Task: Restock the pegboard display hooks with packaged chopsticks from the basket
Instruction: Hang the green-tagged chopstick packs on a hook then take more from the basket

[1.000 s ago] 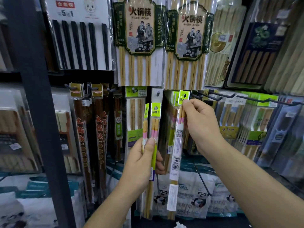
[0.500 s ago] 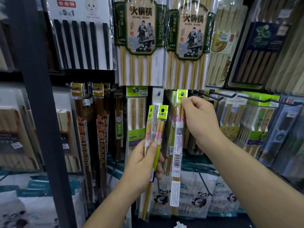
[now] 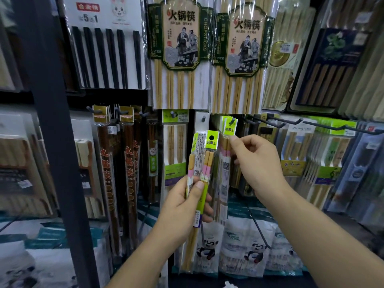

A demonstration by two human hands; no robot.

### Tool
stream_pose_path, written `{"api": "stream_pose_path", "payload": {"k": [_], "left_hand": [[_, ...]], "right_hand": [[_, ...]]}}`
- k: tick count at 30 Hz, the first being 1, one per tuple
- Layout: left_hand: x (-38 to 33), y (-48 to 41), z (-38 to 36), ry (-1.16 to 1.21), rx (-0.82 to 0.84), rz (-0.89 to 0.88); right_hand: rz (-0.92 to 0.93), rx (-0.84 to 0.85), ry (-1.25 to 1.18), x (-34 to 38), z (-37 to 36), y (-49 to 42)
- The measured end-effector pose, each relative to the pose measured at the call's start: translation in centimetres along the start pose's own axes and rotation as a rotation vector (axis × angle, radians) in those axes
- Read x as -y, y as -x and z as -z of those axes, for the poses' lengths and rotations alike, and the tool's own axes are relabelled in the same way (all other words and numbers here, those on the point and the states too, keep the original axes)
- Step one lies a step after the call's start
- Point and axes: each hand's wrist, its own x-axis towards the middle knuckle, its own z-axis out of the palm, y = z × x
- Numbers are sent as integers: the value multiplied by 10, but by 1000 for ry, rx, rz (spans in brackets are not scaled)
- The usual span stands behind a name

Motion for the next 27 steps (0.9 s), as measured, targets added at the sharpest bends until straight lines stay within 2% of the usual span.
{"api": "stream_pose_path", "payload": {"k": [4,11,15,17,22,27], "left_hand": [[2,-1,0,-1,0,-9],[6,-2,-2,10,67,-28],[12,-3,-3,97,86,6],[15,-4,-2,99,79,6],[15,-7,4,-73,60,-10],[9,-4,5,-64,67,36]], "right_hand": [[32,-23,40,-3,0,11],[59,101,-108,6,-6,29],[59,161,-142,8,-8,31],[40,142,-173,10,-7,26],[31,58,-227,22,-2,2],[29,37,-146,21,-4,-7]]}}
